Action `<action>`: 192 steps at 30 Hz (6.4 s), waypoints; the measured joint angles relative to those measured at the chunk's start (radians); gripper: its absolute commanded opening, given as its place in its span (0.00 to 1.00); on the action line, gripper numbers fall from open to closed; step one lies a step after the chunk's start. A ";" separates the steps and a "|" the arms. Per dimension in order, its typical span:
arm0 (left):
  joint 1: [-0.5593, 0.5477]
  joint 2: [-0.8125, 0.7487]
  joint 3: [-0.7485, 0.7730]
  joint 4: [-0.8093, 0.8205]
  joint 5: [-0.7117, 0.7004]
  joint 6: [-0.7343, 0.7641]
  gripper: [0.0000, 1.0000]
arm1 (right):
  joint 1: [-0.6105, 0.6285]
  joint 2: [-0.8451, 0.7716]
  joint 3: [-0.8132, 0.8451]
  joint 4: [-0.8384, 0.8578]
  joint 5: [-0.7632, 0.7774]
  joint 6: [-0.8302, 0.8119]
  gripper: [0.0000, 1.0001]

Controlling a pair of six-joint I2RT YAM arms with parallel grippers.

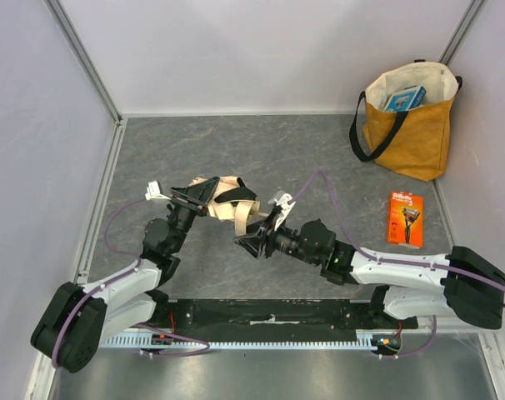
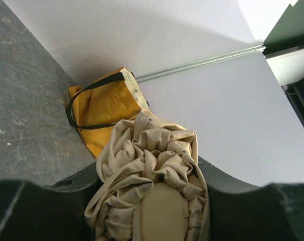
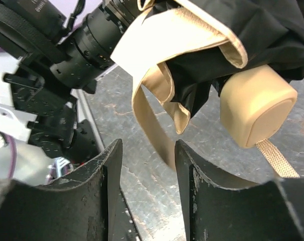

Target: Put away the umbrella

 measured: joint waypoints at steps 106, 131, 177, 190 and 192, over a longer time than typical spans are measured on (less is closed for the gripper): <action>0.058 0.189 0.325 0.182 0.367 -0.183 0.02 | -0.111 0.296 -0.002 0.264 -0.169 1.584 0.65; -0.026 0.177 0.260 0.181 0.311 -0.322 0.02 | -0.195 0.453 0.036 0.547 -0.067 1.593 0.00; -0.071 0.051 0.512 -1.365 0.493 -0.068 0.02 | -0.323 0.061 0.153 -0.233 -0.242 0.331 0.00; -0.067 0.160 0.506 -1.350 0.561 -0.055 0.02 | -0.200 -0.002 0.137 -0.333 -0.057 0.114 0.00; -0.068 0.163 0.475 -1.318 0.578 -0.051 0.02 | -0.168 -0.023 0.138 -0.375 -0.010 0.060 0.00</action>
